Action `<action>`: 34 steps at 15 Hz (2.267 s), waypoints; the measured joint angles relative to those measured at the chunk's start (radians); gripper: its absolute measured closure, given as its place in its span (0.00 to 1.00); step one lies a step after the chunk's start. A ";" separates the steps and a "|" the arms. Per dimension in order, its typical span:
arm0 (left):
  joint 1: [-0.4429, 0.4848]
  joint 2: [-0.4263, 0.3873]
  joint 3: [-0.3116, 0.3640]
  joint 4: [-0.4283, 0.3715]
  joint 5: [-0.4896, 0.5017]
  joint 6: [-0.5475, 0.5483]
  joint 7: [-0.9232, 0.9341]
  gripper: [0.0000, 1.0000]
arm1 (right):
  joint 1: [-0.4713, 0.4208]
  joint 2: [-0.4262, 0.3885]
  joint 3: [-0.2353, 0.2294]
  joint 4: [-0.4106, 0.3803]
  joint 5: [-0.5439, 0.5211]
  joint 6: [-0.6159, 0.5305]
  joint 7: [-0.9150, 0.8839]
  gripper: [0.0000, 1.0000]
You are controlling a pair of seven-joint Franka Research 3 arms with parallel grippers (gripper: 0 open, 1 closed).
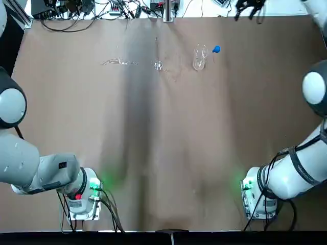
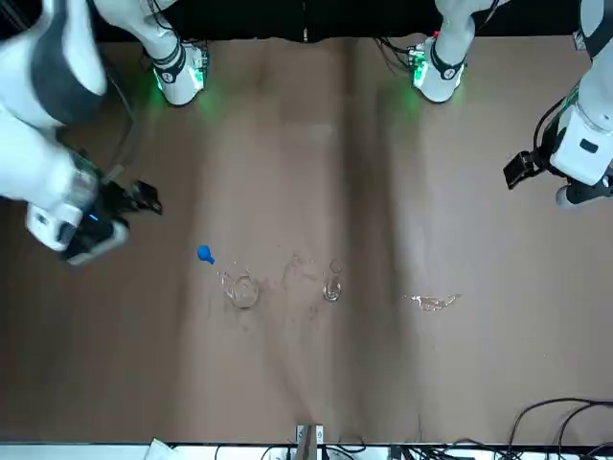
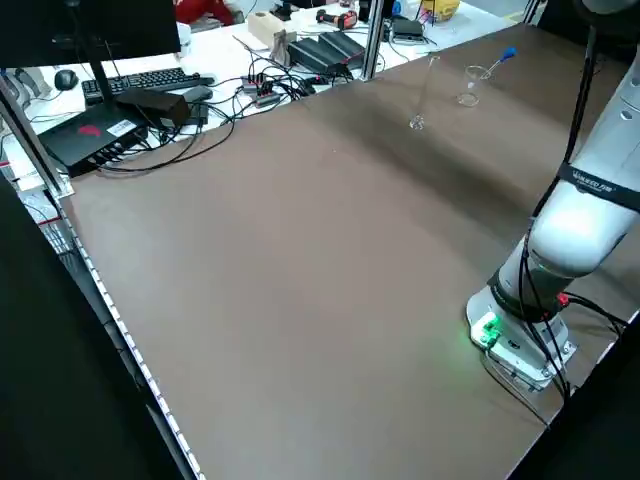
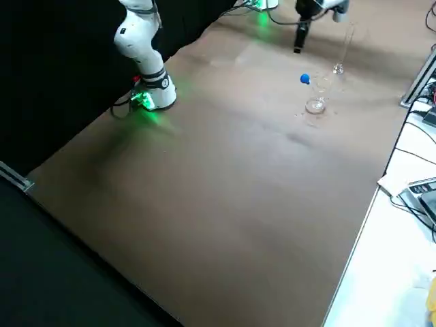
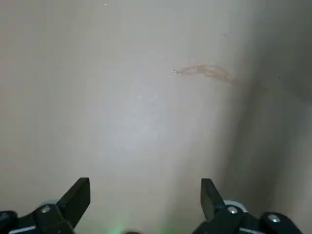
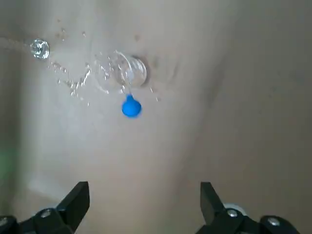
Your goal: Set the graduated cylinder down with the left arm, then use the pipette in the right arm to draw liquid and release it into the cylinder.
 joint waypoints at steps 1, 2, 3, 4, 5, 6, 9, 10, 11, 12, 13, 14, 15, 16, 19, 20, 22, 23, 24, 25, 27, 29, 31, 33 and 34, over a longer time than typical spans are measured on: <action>-0.001 0.000 -0.001 0.000 0.000 0.000 0.000 0.00 | -0.007 -0.025 -0.008 0.000 -0.006 -0.030 0.000 0.00; -0.002 0.000 -0.001 0.000 0.000 0.000 0.000 0.00 | -0.008 -0.045 -0.010 -0.002 -0.020 -0.049 0.000 0.00; -0.002 0.000 -0.001 0.000 0.000 0.000 0.000 0.00 | -0.006 -0.056 -0.008 -0.003 -0.044 -0.060 0.000 0.00; -0.002 0.000 -0.001 0.000 0.000 0.000 0.000 0.00 | -0.004 -0.062 -0.004 -0.004 -0.065 -0.062 0.003 0.00; -0.002 0.000 -0.001 0.000 0.000 0.000 0.000 0.00 | -0.001 -0.066 -0.001 -0.005 -0.076 -0.062 0.011 0.00; -0.002 0.000 -0.002 0.000 0.000 0.000 0.000 0.00 | 0.001 -0.066 0.000 -0.005 -0.083 -0.062 0.018 0.00; -0.002 -0.001 -0.012 0.000 0.000 0.000 0.000 0.00 | -0.010 -0.066 -0.001 -0.011 -0.107 -0.059 0.030 0.00; -0.002 -0.001 -0.017 0.000 0.000 0.000 0.000 0.00 | -0.027 -0.067 0.001 -0.013 -0.109 -0.059 0.031 0.00; -0.002 -0.001 -0.020 0.000 0.000 0.000 0.000 0.00 | -0.058 -0.072 0.017 -0.019 -0.110 -0.059 0.031 0.00; -0.002 -0.001 -0.023 0.000 0.000 0.000 0.000 0.00 | -0.105 -0.081 0.054 -0.031 -0.110 -0.057 0.031 0.00; -0.002 -0.001 -0.024 0.000 0.000 0.000 0.000 0.00 | -0.154 -0.097 0.099 -0.054 -0.110 -0.045 0.030 0.00; -0.002 -0.001 -0.025 0.000 -0.001 0.000 0.000 0.00 | -0.189 -0.117 0.133 -0.085 -0.112 -0.032 0.031 0.00; -0.002 -0.001 -0.025 0.000 -0.002 0.000 0.000 0.00 | -0.211 -0.142 0.156 -0.122 -0.115 -0.014 0.031 0.00; -0.002 -0.001 -0.025 0.000 -0.003 0.000 0.000 0.00 | -0.230 -0.172 0.176 -0.166 -0.117 0.009 0.031 0.00; 0.000 -0.001 -0.025 0.000 -0.004 0.000 0.000 0.00 | -0.268 -0.237 0.244 -0.255 -0.126 0.039 0.069 0.00; 0.000 -0.001 -0.025 0.000 -0.004 0.000 0.000 0.00 | -0.270 -0.253 0.262 -0.271 -0.133 0.036 0.096 0.00; 0.000 -0.001 -0.025 0.000 -0.004 0.000 0.000 0.00 | -0.270 -0.256 0.266 -0.274 -0.146 0.023 0.102 0.00; 0.000 -0.001 -0.025 0.000 -0.004 0.000 0.000 0.00 | -0.270 -0.256 0.266 -0.275 -0.156 0.017 0.102 0.00; 0.000 -0.001 -0.025 0.000 -0.004 0.000 0.000 0.00 | -0.270 -0.256 0.266 -0.275 -0.169 0.017 0.102 0.00; 0.000 -0.001 -0.026 0.000 -0.004 0.000 0.000 0.00 | -0.271 -0.256 0.266 -0.274 -0.181 0.017 0.103 0.00; 0.000 -0.001 -0.026 0.001 -0.010 0.000 0.000 0.00 | -0.280 -0.257 0.265 -0.273 -0.193 0.027 0.108 0.00; 0.000 -0.001 -0.026 0.001 -0.020 0.000 0.000 0.00 | -0.292 -0.257 0.264 -0.273 -0.197 0.041 0.109 0.00; 0.001 -0.001 -0.026 0.001 -0.031 0.000 0.005 0.00 | -0.301 -0.257 0.263 -0.273 -0.198 0.042 0.110 0.00; 0.001 -0.002 -0.026 0.001 -0.034 0.000 0.047 0.00 | -0.312 -0.257 0.263 -0.273 -0.199 0.043 0.111 0.00; 0.002 -0.002 -0.026 0.001 -0.035 0.000 0.076 0.00 | -0.316 -0.257 0.263 -0.273 -0.199 0.043 0.111 0.00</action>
